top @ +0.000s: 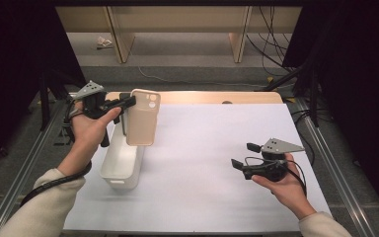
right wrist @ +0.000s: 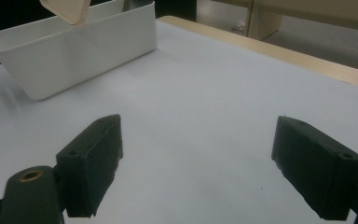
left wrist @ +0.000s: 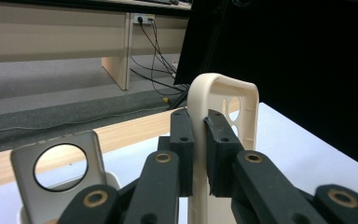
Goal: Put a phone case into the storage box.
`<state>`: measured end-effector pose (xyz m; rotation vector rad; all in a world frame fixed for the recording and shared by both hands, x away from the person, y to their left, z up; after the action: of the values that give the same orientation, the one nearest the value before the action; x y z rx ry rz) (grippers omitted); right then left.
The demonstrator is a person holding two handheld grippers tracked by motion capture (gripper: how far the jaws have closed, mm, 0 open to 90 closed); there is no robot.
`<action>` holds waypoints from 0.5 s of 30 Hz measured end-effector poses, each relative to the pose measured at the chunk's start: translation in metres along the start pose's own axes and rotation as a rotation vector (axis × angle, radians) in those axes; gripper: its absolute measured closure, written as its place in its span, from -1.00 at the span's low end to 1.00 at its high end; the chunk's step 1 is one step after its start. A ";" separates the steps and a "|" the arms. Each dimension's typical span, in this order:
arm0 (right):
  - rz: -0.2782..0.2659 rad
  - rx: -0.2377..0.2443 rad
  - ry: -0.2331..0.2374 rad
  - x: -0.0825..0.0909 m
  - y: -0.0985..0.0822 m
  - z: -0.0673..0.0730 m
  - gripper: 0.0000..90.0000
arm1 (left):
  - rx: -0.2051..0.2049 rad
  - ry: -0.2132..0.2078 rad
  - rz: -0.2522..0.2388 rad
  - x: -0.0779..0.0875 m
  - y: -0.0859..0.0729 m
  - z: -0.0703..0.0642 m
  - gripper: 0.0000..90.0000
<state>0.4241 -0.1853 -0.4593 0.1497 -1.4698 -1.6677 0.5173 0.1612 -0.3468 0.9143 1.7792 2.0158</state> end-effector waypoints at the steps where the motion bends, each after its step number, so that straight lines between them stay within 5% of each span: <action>1: 0.000 -0.001 0.003 0.000 0.000 0.000 -0.62 | -0.001 0.002 0.001 0.000 0.000 0.001 0.83; 15: -0.003 -0.004 0.005 0.000 0.000 -0.001 -0.62 | -0.006 0.021 0.010 0.005 -0.002 0.016 0.83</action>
<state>0.4245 -0.1857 -0.4593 0.1534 -1.4635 -1.6714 0.5232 0.1767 -0.3471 0.9047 1.7817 2.0432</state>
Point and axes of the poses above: each handheld gripper's, and its own axes: x roughly backward along the jaws, y roughly out of its top, z roughly to its left, the point moved 10 cm from there along -x, roughly forward along the jaws, and after that the axes turned 15 degrees about -x, right-handed, at the moved point
